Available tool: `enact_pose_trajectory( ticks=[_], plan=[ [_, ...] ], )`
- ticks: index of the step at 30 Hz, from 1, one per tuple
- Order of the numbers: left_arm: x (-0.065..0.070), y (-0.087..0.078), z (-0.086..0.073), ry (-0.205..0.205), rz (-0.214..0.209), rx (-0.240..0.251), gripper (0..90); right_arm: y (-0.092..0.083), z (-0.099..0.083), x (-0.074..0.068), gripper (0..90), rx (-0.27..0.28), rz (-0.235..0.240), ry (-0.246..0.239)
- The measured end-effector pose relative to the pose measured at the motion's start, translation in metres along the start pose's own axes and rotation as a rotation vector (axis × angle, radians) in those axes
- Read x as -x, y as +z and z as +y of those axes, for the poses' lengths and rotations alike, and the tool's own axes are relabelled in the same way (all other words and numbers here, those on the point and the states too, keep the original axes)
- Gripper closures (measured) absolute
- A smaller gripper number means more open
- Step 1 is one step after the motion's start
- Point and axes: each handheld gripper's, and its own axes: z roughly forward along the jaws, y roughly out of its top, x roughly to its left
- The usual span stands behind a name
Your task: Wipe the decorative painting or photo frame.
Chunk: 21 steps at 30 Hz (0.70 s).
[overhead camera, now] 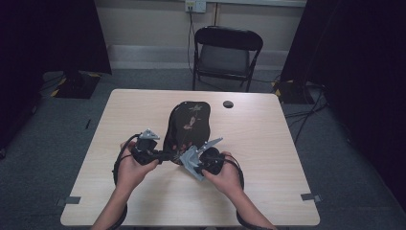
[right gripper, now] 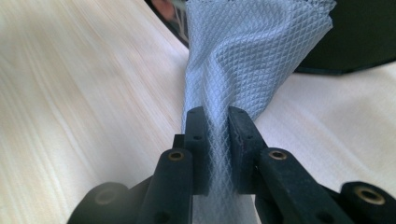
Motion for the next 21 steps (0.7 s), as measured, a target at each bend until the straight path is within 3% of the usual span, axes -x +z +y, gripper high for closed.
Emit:
enact_pose_trajectory(
  ticks=[8, 13, 21],
  plan=[
    [0.0, 0.001, 0.0, 0.004, 0.002, 0.002, 78.6, 0.011, -0.011, 0.007, 79.9, -0.04, -0.003, 0.024],
    [0.0, 0.001, 0.0, 0.004, 0.003, 0.002, 78.6, 0.011, -0.013, 0.008, 79.9, -0.036, 0.0, 0.032],
    [0.0, 0.0, -0.002, -0.007, -0.001, 0.003, 78.2, -0.015, -0.004, 0.005, 79.8, 0.002, -0.024, 0.002]
  ],
)
